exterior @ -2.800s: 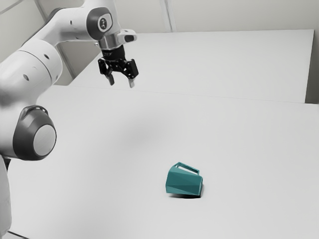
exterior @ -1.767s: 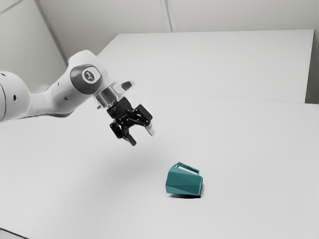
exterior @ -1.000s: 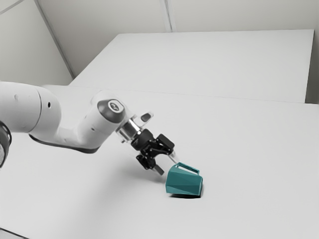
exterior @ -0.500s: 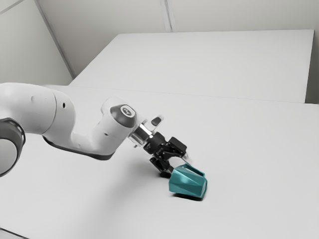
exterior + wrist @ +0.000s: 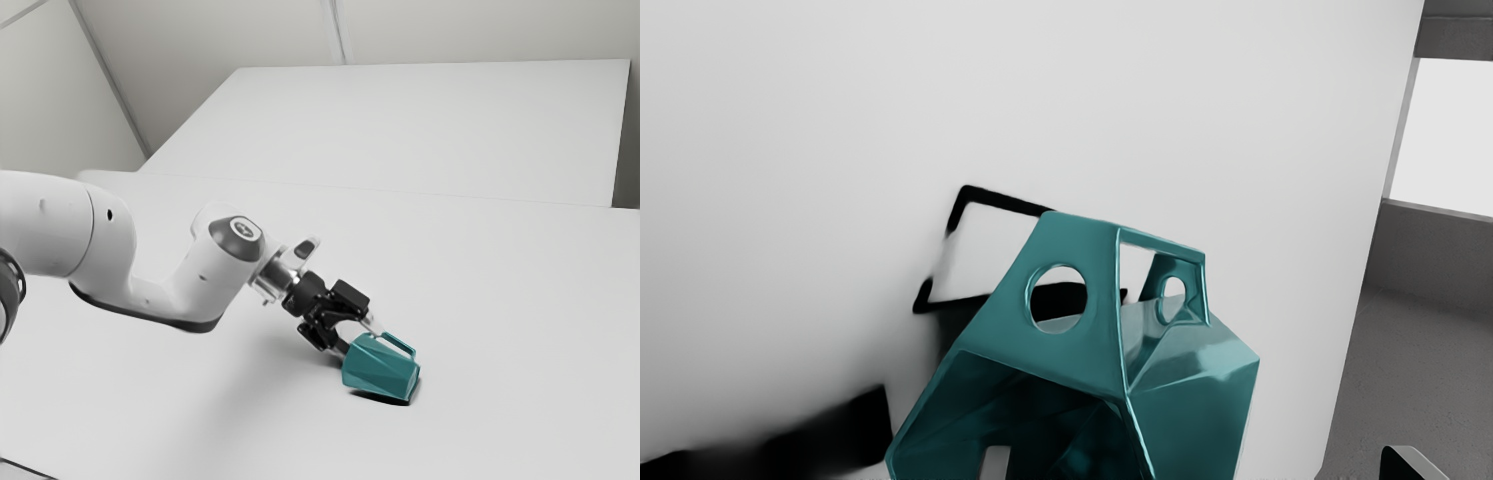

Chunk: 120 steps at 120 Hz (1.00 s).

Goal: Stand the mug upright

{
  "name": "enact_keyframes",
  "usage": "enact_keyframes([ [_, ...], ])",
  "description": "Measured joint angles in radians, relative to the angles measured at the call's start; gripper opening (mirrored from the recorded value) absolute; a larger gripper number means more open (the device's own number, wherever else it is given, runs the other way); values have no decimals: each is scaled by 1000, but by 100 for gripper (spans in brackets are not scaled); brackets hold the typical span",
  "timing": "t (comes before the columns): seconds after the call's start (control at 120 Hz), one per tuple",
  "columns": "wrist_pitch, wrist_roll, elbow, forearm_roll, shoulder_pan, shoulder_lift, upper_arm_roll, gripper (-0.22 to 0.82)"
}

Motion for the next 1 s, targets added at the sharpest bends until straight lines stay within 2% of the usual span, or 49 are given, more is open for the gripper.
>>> enact_keyframes([
  [0.567, -1, 60, -40, -139, -10, 1, -21, 60],
  [1.0, -2, 95, -46, -172, -10, 1, -22, 22],
])
